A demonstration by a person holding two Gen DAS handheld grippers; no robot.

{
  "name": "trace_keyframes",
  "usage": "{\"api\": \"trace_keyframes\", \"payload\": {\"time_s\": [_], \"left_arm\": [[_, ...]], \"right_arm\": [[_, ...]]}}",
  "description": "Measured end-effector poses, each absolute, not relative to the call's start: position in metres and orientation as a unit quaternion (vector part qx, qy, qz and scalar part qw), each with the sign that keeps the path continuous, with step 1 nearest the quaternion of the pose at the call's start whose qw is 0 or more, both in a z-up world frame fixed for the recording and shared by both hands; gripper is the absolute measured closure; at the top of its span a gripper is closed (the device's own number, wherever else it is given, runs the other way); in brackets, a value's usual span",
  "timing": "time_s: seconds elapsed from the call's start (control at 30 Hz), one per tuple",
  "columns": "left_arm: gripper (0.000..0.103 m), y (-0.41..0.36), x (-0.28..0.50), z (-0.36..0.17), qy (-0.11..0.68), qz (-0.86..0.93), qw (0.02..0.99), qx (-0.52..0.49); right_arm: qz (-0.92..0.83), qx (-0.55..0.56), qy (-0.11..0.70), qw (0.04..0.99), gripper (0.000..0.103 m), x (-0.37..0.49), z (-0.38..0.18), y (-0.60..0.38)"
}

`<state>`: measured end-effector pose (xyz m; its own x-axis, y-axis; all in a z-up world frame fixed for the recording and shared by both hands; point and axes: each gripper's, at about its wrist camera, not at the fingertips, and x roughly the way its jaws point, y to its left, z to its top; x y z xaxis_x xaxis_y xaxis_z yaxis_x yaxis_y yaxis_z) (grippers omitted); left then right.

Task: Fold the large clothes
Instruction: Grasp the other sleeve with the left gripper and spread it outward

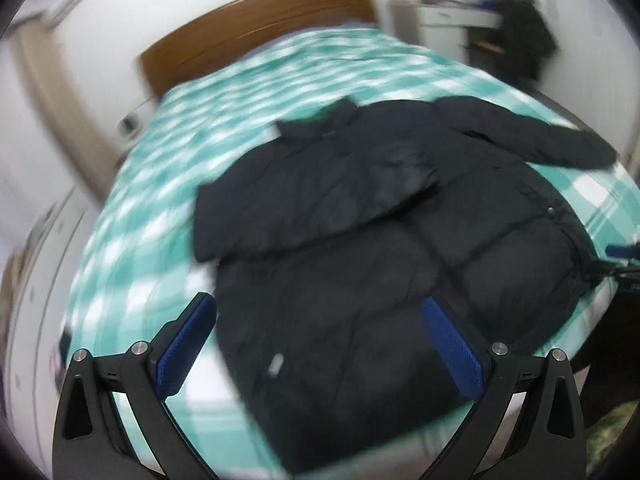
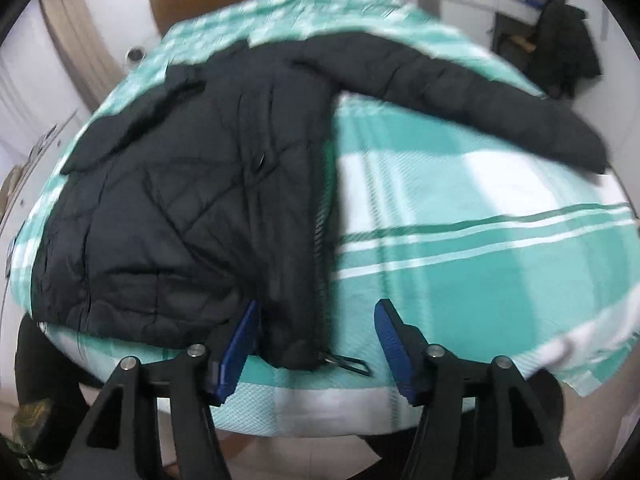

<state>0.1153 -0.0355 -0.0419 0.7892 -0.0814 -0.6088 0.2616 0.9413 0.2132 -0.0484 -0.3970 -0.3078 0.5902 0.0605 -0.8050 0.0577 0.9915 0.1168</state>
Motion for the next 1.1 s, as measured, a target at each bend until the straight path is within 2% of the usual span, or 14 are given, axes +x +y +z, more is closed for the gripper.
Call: {"api": "trace_keyframes", "payload": {"time_s": [0.2, 0.37, 0.4, 0.43, 0.47, 0.5, 0.6, 0.7, 0.83, 0.97, 1.0, 1.07, 1.1], "left_arm": [[0.0, -0.135, 0.223, -0.063, 0.353, -0.172, 0.905, 0.163], [0.003, -0.191, 0.283, -0.124, 0.433, -0.142, 0.875, 0.166], [0.02, -0.195, 0.284, -0.136, 0.443, -0.154, 0.869, 0.156], [0.045, -0.198, 0.278, -0.146, 0.446, -0.171, 0.867, 0.141], [0.064, -0.197, 0.271, -0.151, 0.441, -0.165, 0.871, 0.139], [0.077, -0.197, 0.26, -0.155, 0.433, -0.151, 0.877, 0.144], [0.082, -0.18, 0.219, -0.151, 0.415, -0.16, 0.888, 0.112], [0.083, -0.139, 0.161, -0.13, 0.376, -0.14, 0.913, 0.079], [0.082, -0.047, 0.089, -0.107, 0.335, -0.061, 0.94, 0.015], [0.08, 0.052, 0.03, -0.127, 0.322, 0.04, 0.943, -0.069], [0.071, 0.073, 0.017, -0.14, 0.32, 0.067, 0.941, -0.09], [0.046, 0.123, -0.012, -0.175, 0.315, 0.151, 0.929, -0.123], [0.027, 0.146, -0.025, -0.192, 0.32, 0.191, 0.919, -0.131]], "right_arm": [[0.008, 0.057, 0.42, 0.906, 0.041, -0.063, -0.29, -0.385], [0.044, 0.053, 0.403, 0.913, 0.041, -0.081, -0.287, -0.365], [0.051, 0.055, 0.401, 0.913, 0.041, -0.083, -0.288, -0.362], [0.056, 0.056, 0.399, 0.913, 0.041, -0.085, -0.289, -0.358], [0.059, 0.056, 0.398, 0.914, 0.041, -0.086, -0.289, -0.354], [0.063, 0.053, 0.397, 0.914, 0.041, -0.087, -0.289, -0.351], [0.065, 0.042, 0.393, 0.916, 0.041, -0.088, -0.288, -0.344], [0.067, 0.037, 0.383, 0.92, 0.041, -0.089, -0.281, -0.34], [0.074, 0.03, 0.361, 0.929, 0.041, -0.085, -0.269, -0.333], [0.091, 0.02, 0.354, 0.931, 0.041, -0.08, -0.263, -0.319], [0.095, 0.019, 0.356, 0.93, 0.041, -0.078, -0.263, -0.316], [0.101, 0.02, 0.357, 0.928, 0.041, -0.074, -0.262, -0.312], [0.103, 0.022, 0.358, 0.928, 0.041, -0.073, -0.262, -0.31]]}}
